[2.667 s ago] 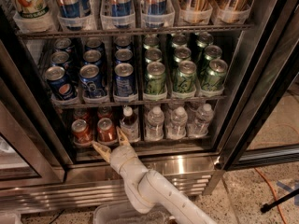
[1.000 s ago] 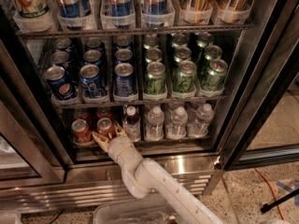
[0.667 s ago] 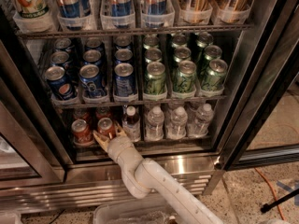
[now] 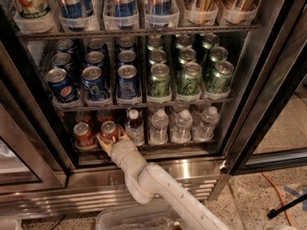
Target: Pick coke can from bottom shelf of fridge
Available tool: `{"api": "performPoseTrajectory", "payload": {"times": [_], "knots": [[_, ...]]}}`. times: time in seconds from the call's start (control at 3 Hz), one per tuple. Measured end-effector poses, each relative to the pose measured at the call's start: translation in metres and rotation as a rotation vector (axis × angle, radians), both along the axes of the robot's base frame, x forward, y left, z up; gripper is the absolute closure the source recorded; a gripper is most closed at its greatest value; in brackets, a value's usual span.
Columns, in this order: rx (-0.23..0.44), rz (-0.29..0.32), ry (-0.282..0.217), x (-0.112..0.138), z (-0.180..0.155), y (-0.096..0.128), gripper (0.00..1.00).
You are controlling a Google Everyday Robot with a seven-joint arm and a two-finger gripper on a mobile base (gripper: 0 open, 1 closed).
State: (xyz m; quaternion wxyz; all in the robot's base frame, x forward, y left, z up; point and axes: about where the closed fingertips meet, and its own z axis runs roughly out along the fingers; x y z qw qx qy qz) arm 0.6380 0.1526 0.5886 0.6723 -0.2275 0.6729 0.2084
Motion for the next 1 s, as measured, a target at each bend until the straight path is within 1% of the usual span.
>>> {"api": "performPoseTrajectory", "payload": {"times": [0.33, 0.67, 1.0], "knots": [[0.004, 0.008, 0.003, -0.001, 0.002, 0.0, 1.0], [-0.021, 0.057, -0.014, -0.012, 0.015, 0.001, 1.0], [-0.031, 0.081, -0.028, -0.016, 0.023, 0.002, 1.0]]}}
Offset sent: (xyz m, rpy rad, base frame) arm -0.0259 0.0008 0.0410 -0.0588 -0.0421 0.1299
